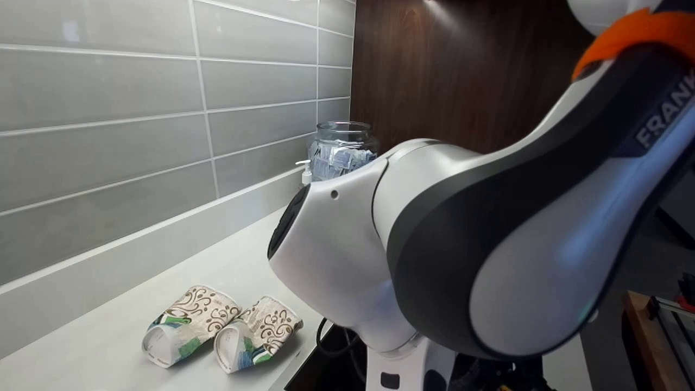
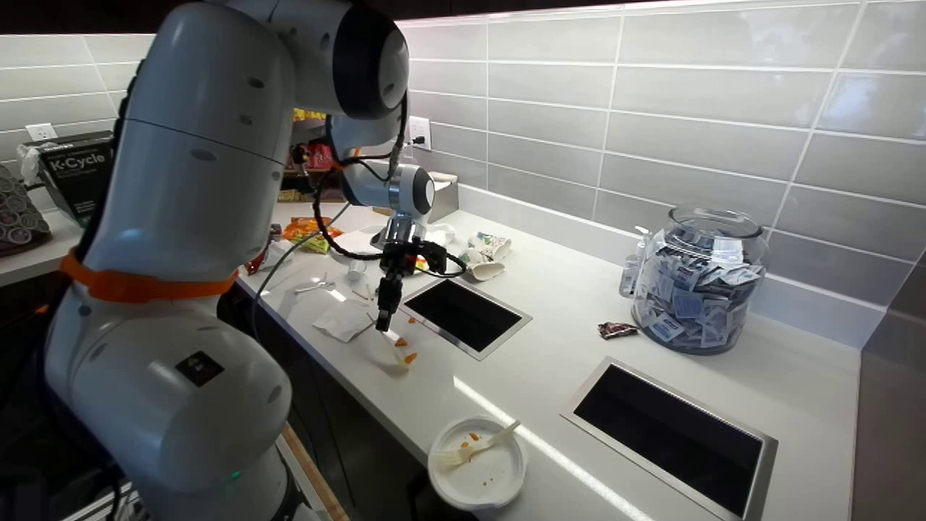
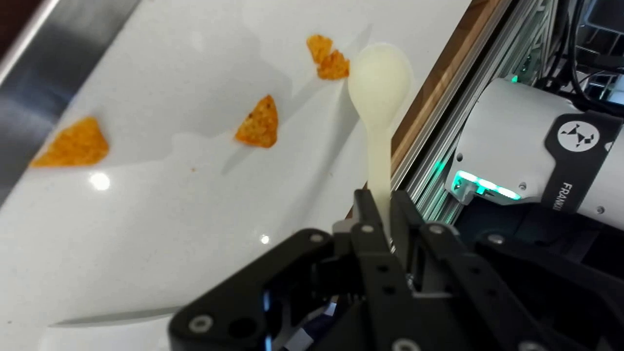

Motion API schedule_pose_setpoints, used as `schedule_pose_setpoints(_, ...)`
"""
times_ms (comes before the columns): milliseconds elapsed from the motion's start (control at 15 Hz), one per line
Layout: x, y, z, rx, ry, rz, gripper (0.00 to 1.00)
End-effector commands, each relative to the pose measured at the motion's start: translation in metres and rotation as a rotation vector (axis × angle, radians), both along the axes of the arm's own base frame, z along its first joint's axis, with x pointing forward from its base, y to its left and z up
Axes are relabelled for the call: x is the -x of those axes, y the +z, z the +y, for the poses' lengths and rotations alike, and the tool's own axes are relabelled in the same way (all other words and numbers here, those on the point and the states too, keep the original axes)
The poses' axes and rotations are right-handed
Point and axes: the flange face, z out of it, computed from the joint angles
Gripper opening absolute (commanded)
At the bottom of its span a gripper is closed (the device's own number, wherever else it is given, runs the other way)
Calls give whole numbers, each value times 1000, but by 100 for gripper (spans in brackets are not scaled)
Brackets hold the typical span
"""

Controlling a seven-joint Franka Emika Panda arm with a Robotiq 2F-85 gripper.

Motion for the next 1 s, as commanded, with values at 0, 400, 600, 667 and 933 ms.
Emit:
schedule_pose_setpoints(0,-12,-7,5,-43,-26,-12,3)
schedule_pose_setpoints(400,-28,-9,8,-25,-36,-55,3)
schedule_pose_setpoints(600,-33,-11,9,-11,-33,-76,3)
schedule_pose_setpoints(667,-35,-11,9,-3,-31,-84,3)
schedule_pose_setpoints(933,-42,-10,12,14,-20,-115,3)
